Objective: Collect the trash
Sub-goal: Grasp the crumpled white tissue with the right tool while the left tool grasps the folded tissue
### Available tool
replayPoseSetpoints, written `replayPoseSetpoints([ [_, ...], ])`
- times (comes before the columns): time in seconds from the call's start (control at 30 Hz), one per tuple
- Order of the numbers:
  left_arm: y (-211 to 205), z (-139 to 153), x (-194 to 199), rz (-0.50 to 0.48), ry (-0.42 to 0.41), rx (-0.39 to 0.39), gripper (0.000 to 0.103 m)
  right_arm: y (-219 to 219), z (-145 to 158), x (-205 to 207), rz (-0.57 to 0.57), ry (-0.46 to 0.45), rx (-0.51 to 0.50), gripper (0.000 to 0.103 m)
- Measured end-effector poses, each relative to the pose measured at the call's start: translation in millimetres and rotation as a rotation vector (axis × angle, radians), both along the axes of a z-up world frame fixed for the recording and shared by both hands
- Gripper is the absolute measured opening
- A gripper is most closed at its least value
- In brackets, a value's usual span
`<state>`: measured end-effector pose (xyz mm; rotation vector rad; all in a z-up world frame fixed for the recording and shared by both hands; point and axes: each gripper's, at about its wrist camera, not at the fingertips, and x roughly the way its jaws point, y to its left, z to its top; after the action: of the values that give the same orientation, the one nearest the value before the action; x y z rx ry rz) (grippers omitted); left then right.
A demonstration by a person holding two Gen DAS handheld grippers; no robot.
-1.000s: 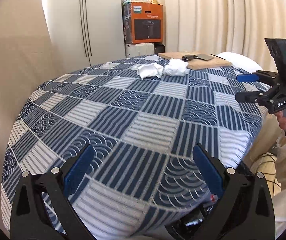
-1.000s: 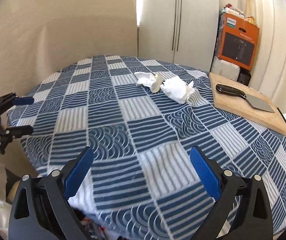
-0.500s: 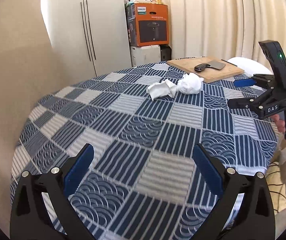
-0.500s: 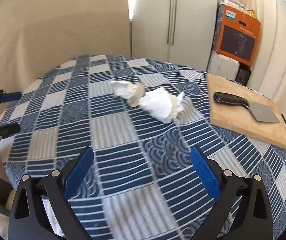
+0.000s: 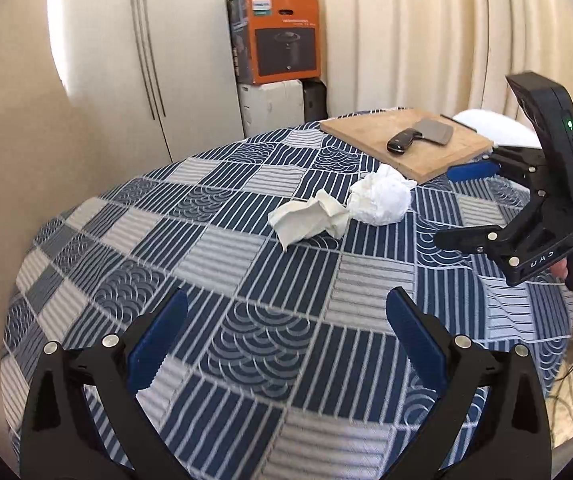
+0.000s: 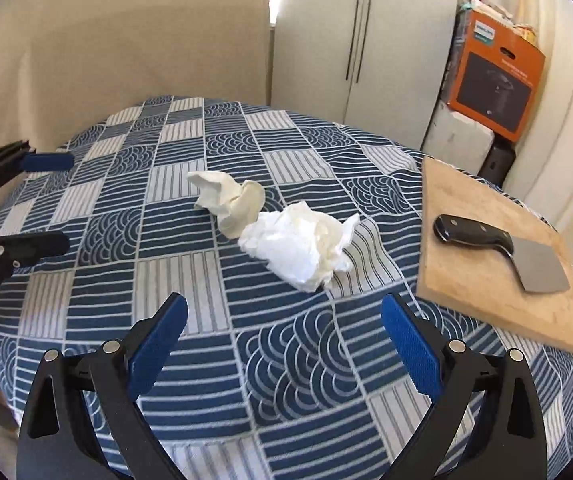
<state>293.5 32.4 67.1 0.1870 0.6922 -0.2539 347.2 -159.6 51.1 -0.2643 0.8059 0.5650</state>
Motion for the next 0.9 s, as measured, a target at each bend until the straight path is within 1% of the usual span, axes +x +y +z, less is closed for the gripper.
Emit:
replayPoseSetpoints([
  [0.23, -13.8, -6.7, 34.4, -0.030, 0.038, 0.035, 0.097, 13.0, -12.4, 24.9, 0.030, -0.005, -0.045, 0.093],
  [0.3, -13.7, -8.8, 45.3, -0.056, 0.076, -0.001, 0.097, 14.0, -14.7, 29.9, 0.048, -0.005, -0.040, 0.093],
  [0.4, -11.3, -12.0, 58.2, -0.049, 0.090, -0.024, 0.097, 16.8, -19.1, 39.2, 0.064, 0.002, -0.046, 0.093],
  [0.47, -9.4, -15.8, 69.4, -0.063, 0.115, -0.048, 0.097, 18.1, -20.1, 43.1, 0.082, 0.003, -0.044, 0.093],
  [0.57, -8.7, -19.1, 79.7, -0.058, 0.123, -0.065, 0.097, 21.9, -22.2, 49.9, 0.113, 0.010, -0.040, 0.093],
  [0.73, -8.6, -23.2, 94.7, -0.088, 0.146, -0.143, 0.097, 25.5, -29.5, 55.7, 0.141, 0.015, -0.051, 0.093],
  [0.9, -15.6, -25.5, 105.7, -0.081, 0.159, -0.149, 0.097, 27.0, -36.2, 60.7, 0.141, 0.019, -0.062, 0.093],
])
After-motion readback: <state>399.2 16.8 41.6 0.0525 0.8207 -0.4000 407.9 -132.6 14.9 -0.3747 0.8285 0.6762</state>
